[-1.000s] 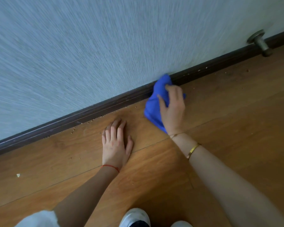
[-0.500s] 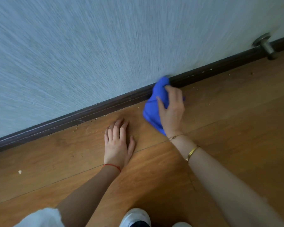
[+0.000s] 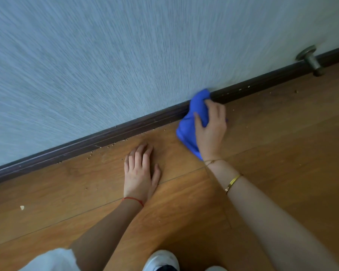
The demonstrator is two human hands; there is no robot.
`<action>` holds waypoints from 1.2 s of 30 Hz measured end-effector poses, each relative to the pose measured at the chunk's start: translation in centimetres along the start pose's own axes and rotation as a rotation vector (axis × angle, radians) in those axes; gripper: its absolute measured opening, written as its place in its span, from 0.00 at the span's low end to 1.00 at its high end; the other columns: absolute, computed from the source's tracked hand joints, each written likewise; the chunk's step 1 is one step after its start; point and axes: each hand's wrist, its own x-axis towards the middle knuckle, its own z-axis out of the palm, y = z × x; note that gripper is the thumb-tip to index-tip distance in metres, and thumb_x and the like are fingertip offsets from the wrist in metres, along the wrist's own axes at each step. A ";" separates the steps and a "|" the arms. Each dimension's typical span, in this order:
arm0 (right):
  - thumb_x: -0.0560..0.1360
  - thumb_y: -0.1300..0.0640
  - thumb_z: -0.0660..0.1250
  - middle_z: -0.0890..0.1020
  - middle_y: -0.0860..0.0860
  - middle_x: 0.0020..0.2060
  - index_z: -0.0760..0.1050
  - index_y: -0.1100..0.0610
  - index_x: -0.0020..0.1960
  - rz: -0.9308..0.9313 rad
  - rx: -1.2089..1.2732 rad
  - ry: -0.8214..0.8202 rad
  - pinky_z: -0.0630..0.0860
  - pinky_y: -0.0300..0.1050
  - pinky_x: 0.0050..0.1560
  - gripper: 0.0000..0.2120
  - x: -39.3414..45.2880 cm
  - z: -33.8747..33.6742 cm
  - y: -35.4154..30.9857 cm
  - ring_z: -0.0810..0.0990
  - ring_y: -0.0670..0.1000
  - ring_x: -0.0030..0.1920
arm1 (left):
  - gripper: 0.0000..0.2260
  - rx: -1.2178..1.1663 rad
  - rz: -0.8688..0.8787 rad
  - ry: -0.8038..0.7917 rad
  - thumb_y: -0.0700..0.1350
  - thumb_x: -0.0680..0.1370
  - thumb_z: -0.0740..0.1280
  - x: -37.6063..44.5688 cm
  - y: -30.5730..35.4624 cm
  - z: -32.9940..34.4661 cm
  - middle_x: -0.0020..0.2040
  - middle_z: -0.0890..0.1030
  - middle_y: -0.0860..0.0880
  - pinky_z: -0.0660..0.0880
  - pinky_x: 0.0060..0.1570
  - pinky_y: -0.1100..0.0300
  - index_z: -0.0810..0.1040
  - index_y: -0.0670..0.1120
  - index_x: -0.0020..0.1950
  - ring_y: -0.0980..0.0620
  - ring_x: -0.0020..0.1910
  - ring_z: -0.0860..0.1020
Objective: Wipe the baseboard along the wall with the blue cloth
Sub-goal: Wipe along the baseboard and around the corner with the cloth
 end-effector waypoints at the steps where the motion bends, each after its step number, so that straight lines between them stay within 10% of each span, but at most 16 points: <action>1: 0.75 0.62 0.70 0.76 0.59 0.56 0.75 0.63 0.63 -0.076 0.004 -0.067 0.75 0.42 0.56 0.17 -1.1 0.7 -0.9 0.77 0.56 0.56 | 0.25 0.000 0.002 0.007 0.53 0.80 0.59 0.0 0.0 0.0 0.73 0.69 0.43 0.61 0.73 0.42 0.69 0.43 0.74 0.41 0.70 0.68; 36: 0.72 0.62 0.71 0.80 0.57 0.50 0.79 0.61 0.63 0.030 -0.017 0.070 0.76 0.43 0.52 0.20 -0.1 -0.6 2.1 0.80 0.55 0.50 | 0.24 0.005 0.018 0.026 0.52 0.80 0.59 0.0 0.0 0.0 0.72 0.69 0.43 0.63 0.72 0.43 0.69 0.43 0.73 0.41 0.69 0.69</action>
